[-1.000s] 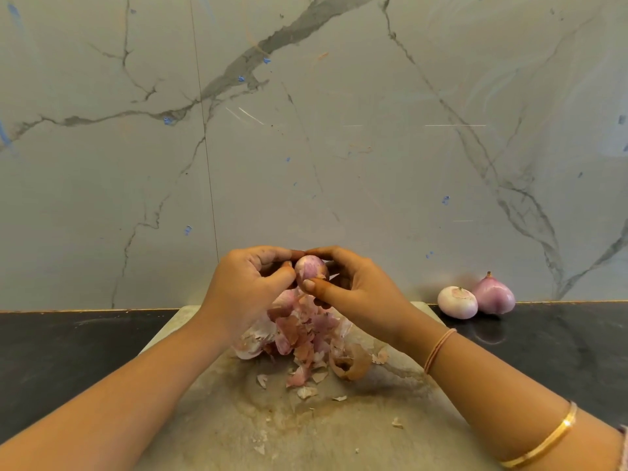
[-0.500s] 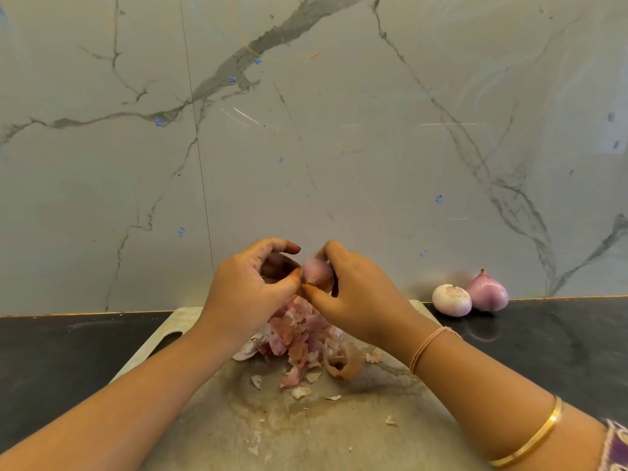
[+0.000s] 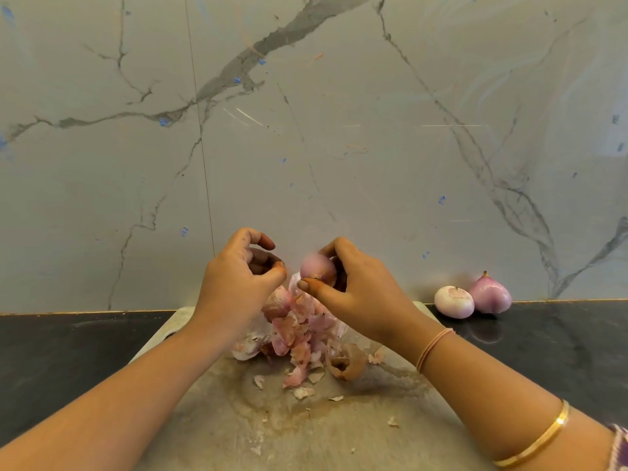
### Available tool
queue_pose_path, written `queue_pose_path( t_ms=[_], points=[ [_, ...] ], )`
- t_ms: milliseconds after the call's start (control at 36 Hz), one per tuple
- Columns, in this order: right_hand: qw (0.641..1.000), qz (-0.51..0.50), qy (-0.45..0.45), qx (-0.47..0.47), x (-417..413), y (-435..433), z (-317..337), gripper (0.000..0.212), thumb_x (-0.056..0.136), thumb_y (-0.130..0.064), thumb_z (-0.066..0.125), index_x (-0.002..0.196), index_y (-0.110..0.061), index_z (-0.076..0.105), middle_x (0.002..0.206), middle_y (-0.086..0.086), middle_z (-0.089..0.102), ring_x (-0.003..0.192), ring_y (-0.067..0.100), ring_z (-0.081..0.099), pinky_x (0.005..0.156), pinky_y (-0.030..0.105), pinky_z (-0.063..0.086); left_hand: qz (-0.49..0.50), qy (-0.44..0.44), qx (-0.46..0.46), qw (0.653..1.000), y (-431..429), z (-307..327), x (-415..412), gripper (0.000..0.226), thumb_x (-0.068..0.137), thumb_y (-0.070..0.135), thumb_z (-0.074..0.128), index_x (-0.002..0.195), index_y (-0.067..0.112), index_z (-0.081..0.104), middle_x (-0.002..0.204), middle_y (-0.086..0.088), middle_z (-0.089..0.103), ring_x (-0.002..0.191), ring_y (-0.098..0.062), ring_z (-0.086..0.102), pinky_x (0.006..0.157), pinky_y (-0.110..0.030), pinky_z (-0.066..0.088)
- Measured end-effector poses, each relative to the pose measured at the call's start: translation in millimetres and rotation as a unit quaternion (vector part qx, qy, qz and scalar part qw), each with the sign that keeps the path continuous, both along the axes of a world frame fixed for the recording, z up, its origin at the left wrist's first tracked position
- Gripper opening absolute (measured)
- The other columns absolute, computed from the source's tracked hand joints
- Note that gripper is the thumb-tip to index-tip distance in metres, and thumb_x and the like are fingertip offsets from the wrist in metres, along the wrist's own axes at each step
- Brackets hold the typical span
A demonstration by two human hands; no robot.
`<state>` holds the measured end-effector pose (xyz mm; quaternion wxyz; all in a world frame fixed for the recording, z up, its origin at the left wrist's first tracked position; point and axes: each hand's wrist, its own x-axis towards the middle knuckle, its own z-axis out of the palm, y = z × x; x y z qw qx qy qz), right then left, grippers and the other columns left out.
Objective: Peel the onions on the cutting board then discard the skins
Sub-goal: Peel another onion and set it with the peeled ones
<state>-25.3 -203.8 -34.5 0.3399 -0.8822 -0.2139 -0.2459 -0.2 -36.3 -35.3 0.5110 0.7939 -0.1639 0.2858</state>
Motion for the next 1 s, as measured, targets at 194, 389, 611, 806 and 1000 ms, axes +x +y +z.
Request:
queue_pose_path(
  t_ms=[194,389,611,806,1000],
  points=[
    [0.996,0.031,0.036,0.07,3,-3,-2,0.039,0.09,-0.031,0.066,0.126,-0.022,0.053,0.109,-0.006,0.059,0.091,0.008,0.061,0.079,0.014,0.053,0.002,0.01,0.022,1.0,2,-1,2,0.018,0.086,0.014,0.066,0.081,0.031,0.063,0.076,0.008,0.068,0.074,-0.009,0.065,0.062,-0.01,0.047],
    [0.999,0.037,-0.004,0.011,4,-4,-2,0.043,0.091,-0.025,0.066,0.131,-0.024,0.052,0.11,-0.012,0.058,0.089,0.003,0.054,0.078,0.008,0.046,-0.068,0.039,-0.002,0.997,-6,1,-8,0.021,0.081,0.027,0.071,0.102,0.023,0.071,0.091,0.007,0.073,0.086,-0.007,0.068,0.076,-0.022,0.056],
    [0.999,0.048,-0.008,-0.008,4,-4,-1,0.044,0.09,-0.021,0.067,0.131,-0.021,0.053,0.11,-0.013,0.056,0.09,0.001,0.051,0.081,0.004,0.043,-0.108,0.091,-0.037,0.989,-4,4,-8,0.01,0.079,0.018,0.073,0.087,0.025,0.074,0.081,0.005,0.075,0.083,-0.011,0.07,0.078,-0.028,0.056],
    [0.998,0.055,0.009,0.019,4,-6,-1,0.044,0.088,-0.018,0.07,0.129,-0.023,0.056,0.11,-0.011,0.059,0.095,0.009,0.058,0.087,0.016,0.05,-0.121,0.101,-0.053,0.986,-2,5,-8,0.015,0.082,0.008,0.07,0.087,0.02,0.076,0.081,0.001,0.075,0.083,-0.014,0.071,0.077,-0.026,0.056],
    [0.997,0.062,0.019,0.04,4,-5,-1,0.045,0.088,-0.019,0.07,0.13,-0.022,0.056,0.115,-0.006,0.061,0.1,0.013,0.059,0.089,0.024,0.053,-0.131,0.107,-0.077,0.983,-1,6,-8,0.014,0.083,0.009,0.068,0.084,0.02,0.075,0.08,-0.002,0.075,0.082,-0.018,0.072,0.076,-0.028,0.057]
  ],
)
